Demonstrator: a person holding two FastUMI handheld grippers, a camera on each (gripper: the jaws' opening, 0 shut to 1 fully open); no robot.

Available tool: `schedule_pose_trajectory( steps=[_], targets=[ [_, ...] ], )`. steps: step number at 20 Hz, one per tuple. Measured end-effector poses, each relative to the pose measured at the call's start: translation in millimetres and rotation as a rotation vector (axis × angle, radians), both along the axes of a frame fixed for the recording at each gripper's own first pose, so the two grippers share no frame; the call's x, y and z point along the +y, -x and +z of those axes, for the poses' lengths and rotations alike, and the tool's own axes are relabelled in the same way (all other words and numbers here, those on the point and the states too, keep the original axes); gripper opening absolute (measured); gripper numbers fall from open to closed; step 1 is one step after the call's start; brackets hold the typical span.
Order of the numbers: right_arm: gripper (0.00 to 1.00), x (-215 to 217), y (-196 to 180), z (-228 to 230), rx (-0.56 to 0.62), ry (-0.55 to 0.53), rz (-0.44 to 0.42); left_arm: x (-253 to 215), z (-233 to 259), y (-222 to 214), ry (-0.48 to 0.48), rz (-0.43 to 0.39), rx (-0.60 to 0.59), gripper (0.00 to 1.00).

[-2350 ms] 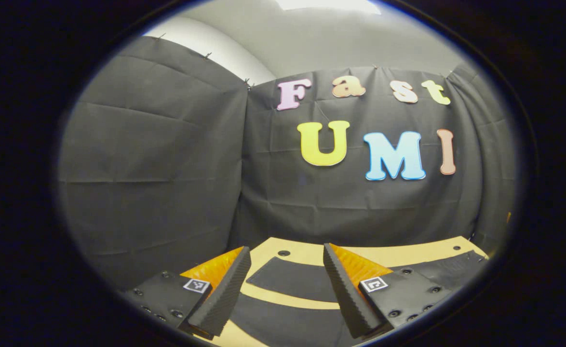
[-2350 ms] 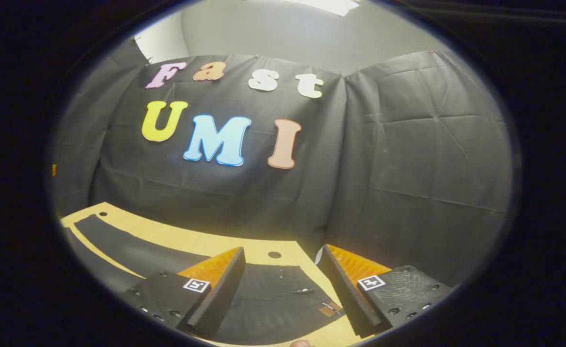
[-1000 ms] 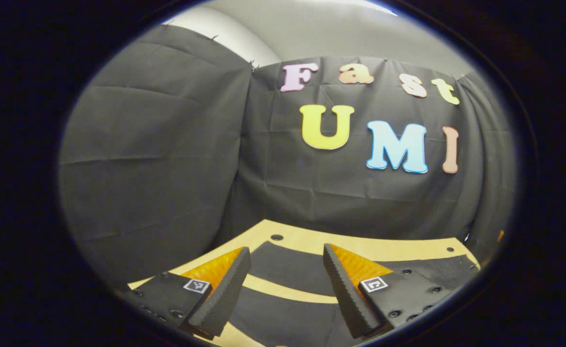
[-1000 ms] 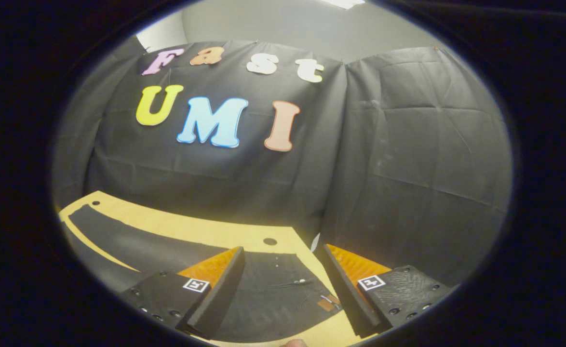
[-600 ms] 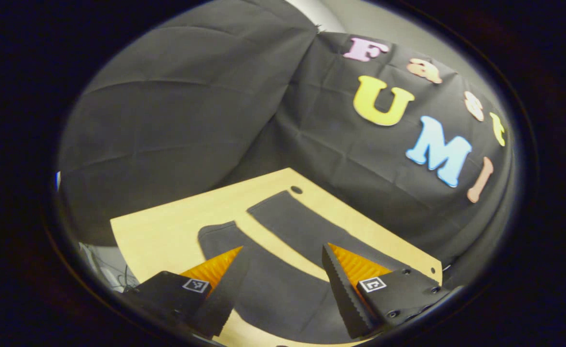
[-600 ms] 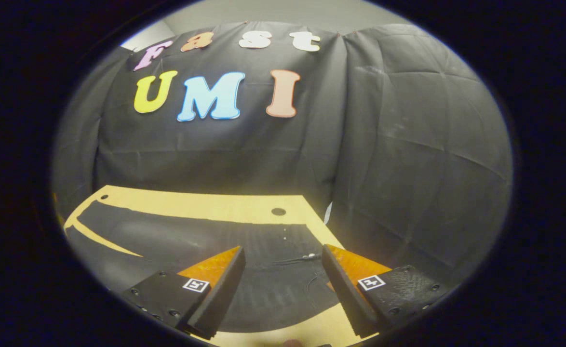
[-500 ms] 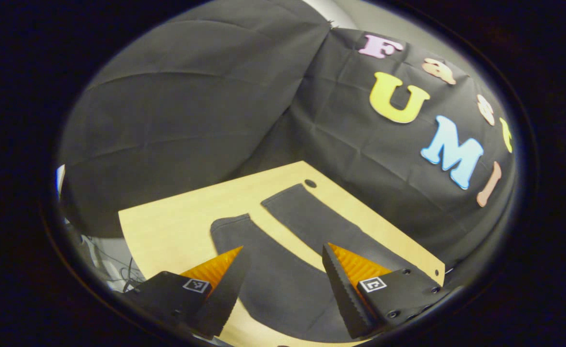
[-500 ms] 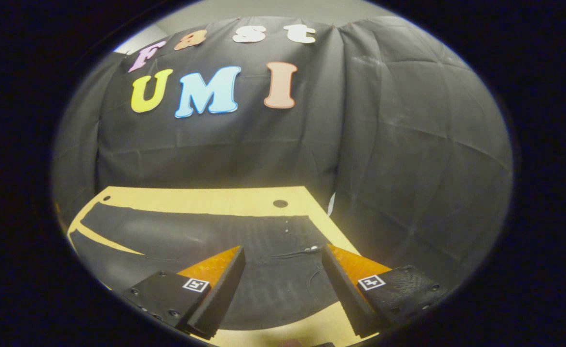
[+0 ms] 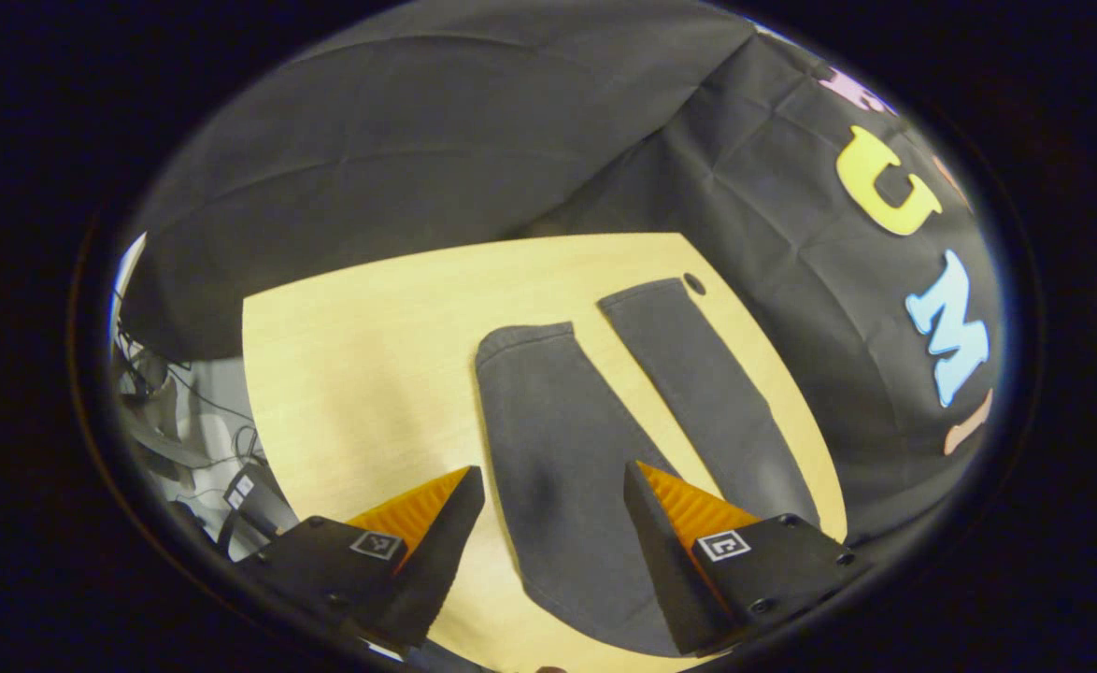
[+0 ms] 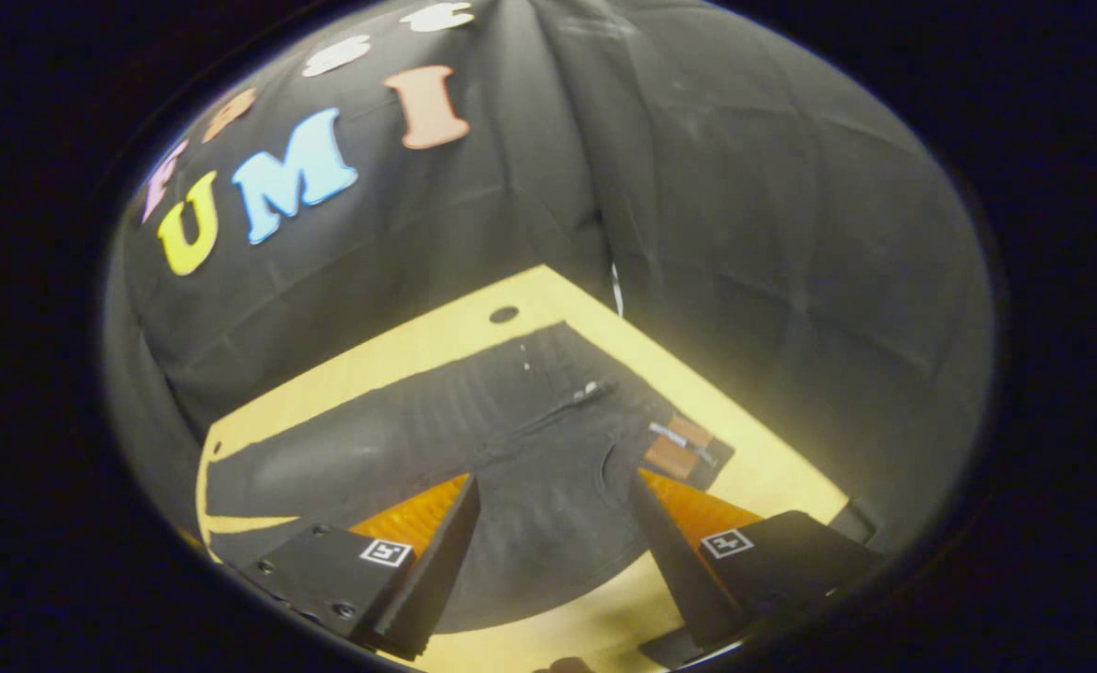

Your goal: Grasp the waist and the cuffs of the jeans and fold them to make the two legs overlap; first hold the waist and fold one-third of the jeans toward the cuffs, then hold the cuffs and fold the remaining one-third in the same direction to finish folding.

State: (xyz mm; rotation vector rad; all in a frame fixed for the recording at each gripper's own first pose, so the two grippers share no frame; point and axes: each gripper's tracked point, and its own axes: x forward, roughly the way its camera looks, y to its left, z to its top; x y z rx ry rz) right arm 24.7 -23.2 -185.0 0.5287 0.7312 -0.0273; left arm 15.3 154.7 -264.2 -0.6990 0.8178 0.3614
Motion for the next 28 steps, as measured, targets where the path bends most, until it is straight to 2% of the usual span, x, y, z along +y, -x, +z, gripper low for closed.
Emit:
schedule_pose_trajectory(
  steps=[3,6,8,11,16,18,20,21,22,23,24,25,26,27,28],
  targets=[
    [0.97,-3,8,-24,0.110,-0.092,-0.055,11,-22,-5,0.044,0.005,0.052,0.98],
    [0.97,9,21,-46,0.246,-0.297,-0.151,12,-39,-12,0.081,0.003,0.095,0.98],
    [0.97,7,25,-63,0.316,-0.384,-0.232,12,-48,-15,0.107,-0.002,0.113,0.98],
    [0.97,3,25,-78,0.355,-0.469,-0.320,8,-54,-22,0.126,-0.028,0.122,0.97],
    [0.95,14,-3,-72,0.325,-0.662,-0.349,-3,-54,-36,0.137,-0.066,0.118,0.97],
    [0.89,17,-9,-77,0.334,-0.671,-0.342,-7,-52,-39,0.145,-0.077,0.111,0.97],
    [0.64,16,-13,-81,0.343,-0.657,-0.344,-10,-53,-40,0.148,-0.090,0.111,0.96],
    [0.62,16,-11,-86,0.351,-0.650,-0.342,-8,-55,-36,0.140,-0.091,0.128,0.93],
    [0.56,16,-11,-87,0.358,-0.655,-0.343,-7,-58,-35,0.135,-0.095,0.148,0.88],
    [0.32,15,-11,-90,0.365,-0.658,-0.338,-6,-62,-35,0.131,-0.102,0.157,0.71],
    [0.35,15,-12,-93,0.364,-0.672,-0.336,-4,-65,-33,0.120,-0.106,0.169,0.66],
    [0.28,15,-12,-93,0.363,-0.685,-0.328,-3,-67,-30,0.118,-0.114,0.171,0.51],
    [0.24,14,-11,-93,0.359,-0.695,-0.315,-2,-65,-28,0.129,-0.114,0.166,0.35],
    [0.19,15,-12,-95,0.357,-0.702,-0.302,-3,-64,-27,0.149,-0.125,0.167,0.27],
    [0.17,15,-11,-95,0.360,-0.707,-0.286,0,-66,-24,0.160,-0.094,0.175,0.26]
  ],
)
